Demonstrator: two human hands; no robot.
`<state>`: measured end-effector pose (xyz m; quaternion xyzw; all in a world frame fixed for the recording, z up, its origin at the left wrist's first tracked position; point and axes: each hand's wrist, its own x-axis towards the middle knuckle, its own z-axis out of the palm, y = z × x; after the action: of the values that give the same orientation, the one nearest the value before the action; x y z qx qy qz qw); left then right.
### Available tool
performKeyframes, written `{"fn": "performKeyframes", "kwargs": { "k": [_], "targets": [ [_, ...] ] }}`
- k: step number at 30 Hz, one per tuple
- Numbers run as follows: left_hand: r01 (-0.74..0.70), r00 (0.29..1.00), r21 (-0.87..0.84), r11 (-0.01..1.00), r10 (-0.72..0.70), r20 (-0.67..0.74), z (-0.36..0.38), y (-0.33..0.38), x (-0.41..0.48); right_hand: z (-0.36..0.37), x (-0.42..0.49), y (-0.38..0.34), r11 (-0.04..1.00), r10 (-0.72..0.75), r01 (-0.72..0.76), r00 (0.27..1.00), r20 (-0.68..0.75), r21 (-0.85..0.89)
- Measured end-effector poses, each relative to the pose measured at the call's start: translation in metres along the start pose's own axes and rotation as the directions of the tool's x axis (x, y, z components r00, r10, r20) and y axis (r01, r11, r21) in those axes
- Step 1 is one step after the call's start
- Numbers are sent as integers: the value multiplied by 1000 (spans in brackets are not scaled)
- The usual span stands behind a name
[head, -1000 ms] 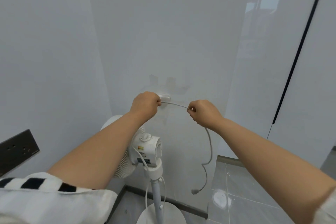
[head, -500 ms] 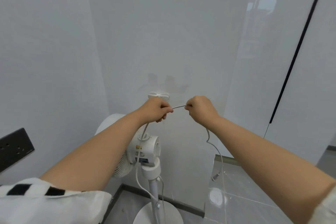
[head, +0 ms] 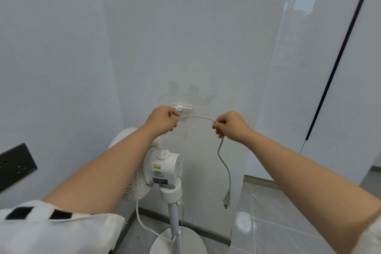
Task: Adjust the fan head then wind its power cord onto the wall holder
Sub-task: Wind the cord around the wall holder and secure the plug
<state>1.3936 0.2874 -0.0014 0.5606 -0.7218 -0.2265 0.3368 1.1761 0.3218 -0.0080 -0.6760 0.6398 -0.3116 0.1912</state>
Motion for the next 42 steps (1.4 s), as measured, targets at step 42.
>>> {"fn": "performKeyframes", "kwargs": {
  "k": [42],
  "targets": [
    [-42,983,-253,966,85,162,49,-10,39,-14,53,-25,897,42,50,979,197,-438]
  ]
}}
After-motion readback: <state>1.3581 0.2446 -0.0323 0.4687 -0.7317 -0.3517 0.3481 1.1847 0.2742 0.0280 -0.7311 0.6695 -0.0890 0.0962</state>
